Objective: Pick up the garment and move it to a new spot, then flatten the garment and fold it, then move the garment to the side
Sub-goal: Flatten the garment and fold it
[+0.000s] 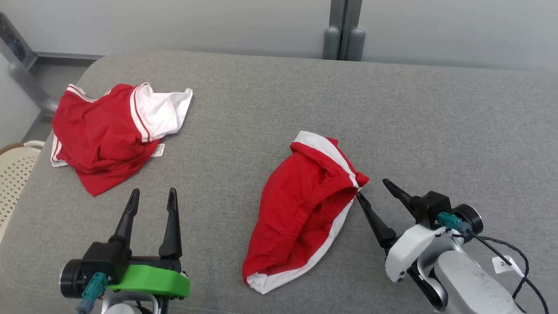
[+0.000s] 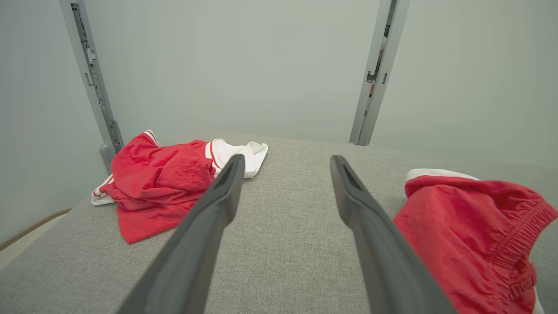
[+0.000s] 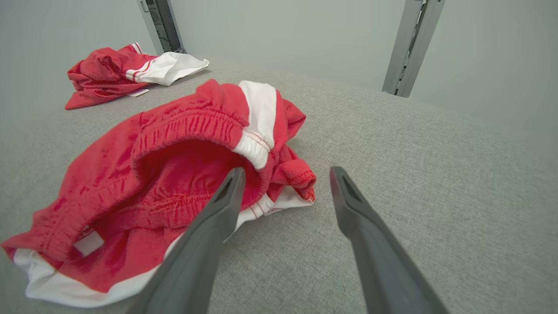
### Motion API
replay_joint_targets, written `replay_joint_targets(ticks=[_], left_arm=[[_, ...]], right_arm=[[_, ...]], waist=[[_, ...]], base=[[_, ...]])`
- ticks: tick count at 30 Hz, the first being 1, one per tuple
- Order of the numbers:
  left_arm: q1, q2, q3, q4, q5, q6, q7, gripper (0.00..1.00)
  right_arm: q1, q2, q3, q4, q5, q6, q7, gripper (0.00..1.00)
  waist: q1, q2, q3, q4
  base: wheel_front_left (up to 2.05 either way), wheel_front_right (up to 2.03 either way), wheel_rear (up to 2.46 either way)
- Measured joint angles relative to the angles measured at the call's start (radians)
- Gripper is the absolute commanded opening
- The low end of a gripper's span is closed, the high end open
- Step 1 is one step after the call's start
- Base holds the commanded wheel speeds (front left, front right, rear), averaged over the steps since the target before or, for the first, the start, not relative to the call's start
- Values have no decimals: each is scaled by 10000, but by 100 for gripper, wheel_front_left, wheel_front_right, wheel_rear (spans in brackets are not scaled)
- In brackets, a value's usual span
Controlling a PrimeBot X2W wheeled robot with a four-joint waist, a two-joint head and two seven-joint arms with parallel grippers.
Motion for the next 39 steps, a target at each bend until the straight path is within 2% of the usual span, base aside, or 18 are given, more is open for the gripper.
replay_joint_targets(ticks=[4,5,6,7,13,18,22,26,28,29,34,39], left_arm=[[-121,-31,-65,13,-13,-2,0,100],[-154,-42,-90,25,-15,-4,0,100],[-188,-46,-109,38,-15,-4,2,100],[-220,-56,-123,54,-15,-6,0,100],[-248,-113,-165,127,-44,-13,0,100],[-278,-153,-311,213,-75,-17,0,100],[-423,-174,-525,291,-113,-50,0,100],[-479,-190,-683,353,-198,-48,0,100],[-504,-190,-746,382,-209,-44,0,100],[-507,-192,-769,401,-224,-40,0,100],[-463,-194,-673,456,-253,50,0,100],[-360,-201,-541,474,-232,54,2,100]], right_arm=[[-386,159,201,677,-67,0,0,100],[-544,219,255,848,-67,0,2,60],[-663,263,276,936,-67,0,0,41],[-811,314,263,980,-65,0,2,0],[-1512,585,-77,846,-224,0,2,0],[-2603,1216,-180,1018,-495,0,2,0],[-3452,1741,286,1590,-652,0,2,0],[-3810,1908,961,2522,-443,0,19,0],[-3873,1896,1452,2846,-190,0,19,76],[-3865,1904,1766,2874,82,0,19,100],[-3675,1962,2765,3064,846,0,15,100],[-3551,1866,2715,3003,867,0,12,100]], waist=[[0,0,173,228],[0,0,215,296],[0,0,249,353],[0,0,284,425],[0,0,394,781],[0,0,420,1014],[0,0,434,1277],[0,0,453,1574],[0,0,467,1725],[0,0,472,1790],[0,0,444,1816],[0,0,284,1496]], base=[[0,0,0],[0,0,0],[0,0,0],[0,0,0],[0,0,0],[0,0,0],[0,0,0],[0,0,0],[0,0,0],[0,0,0],[0,0,0],[0,0,0]])
